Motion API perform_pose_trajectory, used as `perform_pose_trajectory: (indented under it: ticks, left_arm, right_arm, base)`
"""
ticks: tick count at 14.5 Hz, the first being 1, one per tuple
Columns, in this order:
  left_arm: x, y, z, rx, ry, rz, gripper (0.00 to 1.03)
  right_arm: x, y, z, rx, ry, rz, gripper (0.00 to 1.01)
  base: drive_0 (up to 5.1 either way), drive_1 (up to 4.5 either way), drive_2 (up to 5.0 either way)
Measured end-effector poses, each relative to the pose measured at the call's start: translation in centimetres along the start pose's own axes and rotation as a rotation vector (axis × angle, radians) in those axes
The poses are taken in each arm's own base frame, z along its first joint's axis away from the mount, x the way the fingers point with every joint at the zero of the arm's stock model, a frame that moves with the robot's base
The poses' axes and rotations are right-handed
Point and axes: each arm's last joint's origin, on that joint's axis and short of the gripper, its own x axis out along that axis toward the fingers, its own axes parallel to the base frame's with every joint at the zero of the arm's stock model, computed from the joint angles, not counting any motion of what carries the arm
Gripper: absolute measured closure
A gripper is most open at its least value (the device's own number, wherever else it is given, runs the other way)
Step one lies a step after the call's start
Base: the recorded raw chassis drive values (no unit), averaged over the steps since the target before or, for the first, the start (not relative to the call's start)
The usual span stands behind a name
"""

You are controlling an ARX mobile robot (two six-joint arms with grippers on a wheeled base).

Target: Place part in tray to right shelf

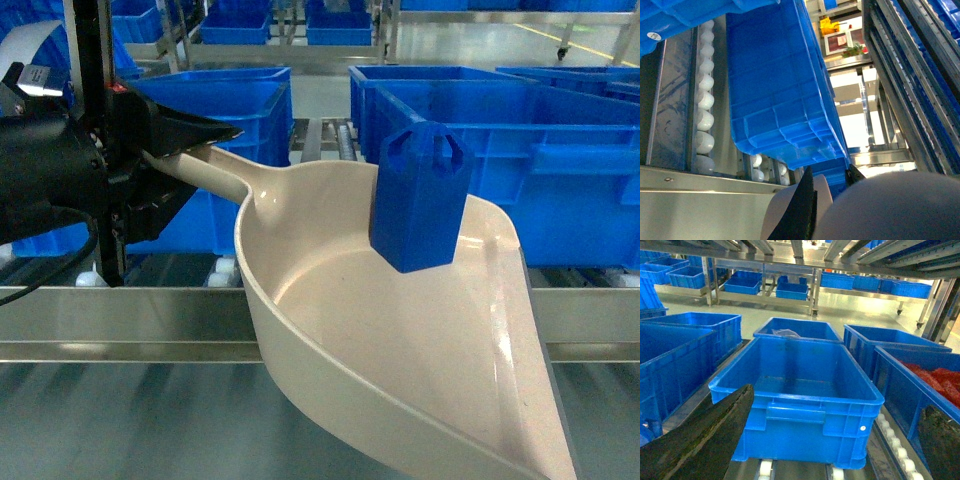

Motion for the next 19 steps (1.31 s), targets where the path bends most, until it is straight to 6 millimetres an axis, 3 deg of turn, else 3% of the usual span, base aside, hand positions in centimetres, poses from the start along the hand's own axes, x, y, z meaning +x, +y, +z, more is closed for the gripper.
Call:
perform_pose_trajectory:
  ticks: [19]
  left_arm:
    - [0.00, 0.00, 0.00, 0.000, 0.000, 0.000, 0.90]
  right_arm:
    - [0.00, 0.00, 0.00, 0.000, 0.000, 0.000, 0.03]
  base:
    - [0.0, 0.00, 0.0]
